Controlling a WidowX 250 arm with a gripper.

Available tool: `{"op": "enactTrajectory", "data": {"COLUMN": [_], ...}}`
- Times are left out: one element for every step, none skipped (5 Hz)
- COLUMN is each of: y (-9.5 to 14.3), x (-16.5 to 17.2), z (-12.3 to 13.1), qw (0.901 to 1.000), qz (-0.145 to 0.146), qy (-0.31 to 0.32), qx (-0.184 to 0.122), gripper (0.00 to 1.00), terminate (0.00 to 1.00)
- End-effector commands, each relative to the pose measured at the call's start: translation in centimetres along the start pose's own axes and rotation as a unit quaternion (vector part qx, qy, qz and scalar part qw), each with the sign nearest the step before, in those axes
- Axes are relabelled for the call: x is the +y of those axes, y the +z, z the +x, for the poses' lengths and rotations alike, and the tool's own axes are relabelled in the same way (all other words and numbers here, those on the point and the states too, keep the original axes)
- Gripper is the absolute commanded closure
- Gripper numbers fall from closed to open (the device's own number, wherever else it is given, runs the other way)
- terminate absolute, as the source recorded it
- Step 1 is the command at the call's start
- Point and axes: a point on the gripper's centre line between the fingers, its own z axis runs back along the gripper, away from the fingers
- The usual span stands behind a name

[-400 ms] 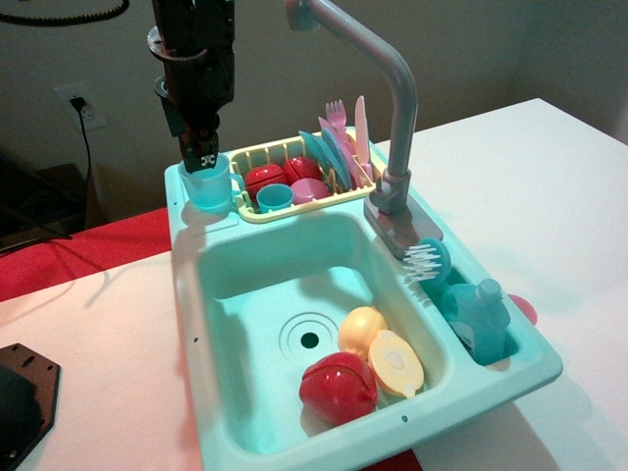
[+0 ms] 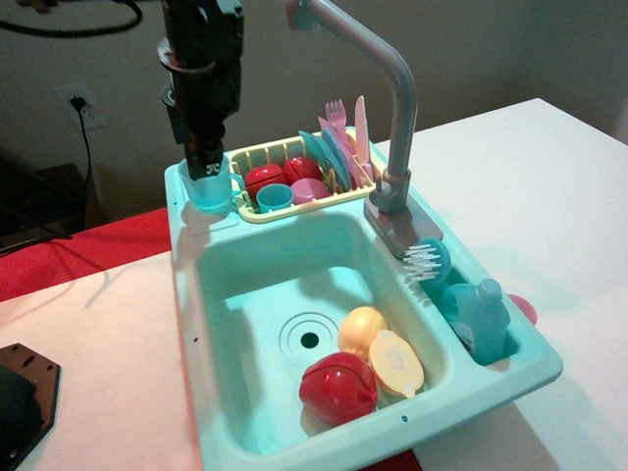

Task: Put cup from counter to sink

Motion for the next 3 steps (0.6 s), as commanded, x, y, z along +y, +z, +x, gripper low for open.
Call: {"op": "enactTrajectory", "data": {"y": [0.8, 0.1, -1.2], "x": [1.3, 1.7, 1.6], "z": [1.3, 1.8, 2.0], "qw": [0.9993, 0.9991, 0.9992], "qz": [0.008, 0.009, 0.013], "qy": [0.031, 0.038, 0.037], "qx": [-0.021, -0.013, -0.002], "gripper": [0.0, 0.0, 0.0], "terminate": [0.0, 0.0, 0.0]}}
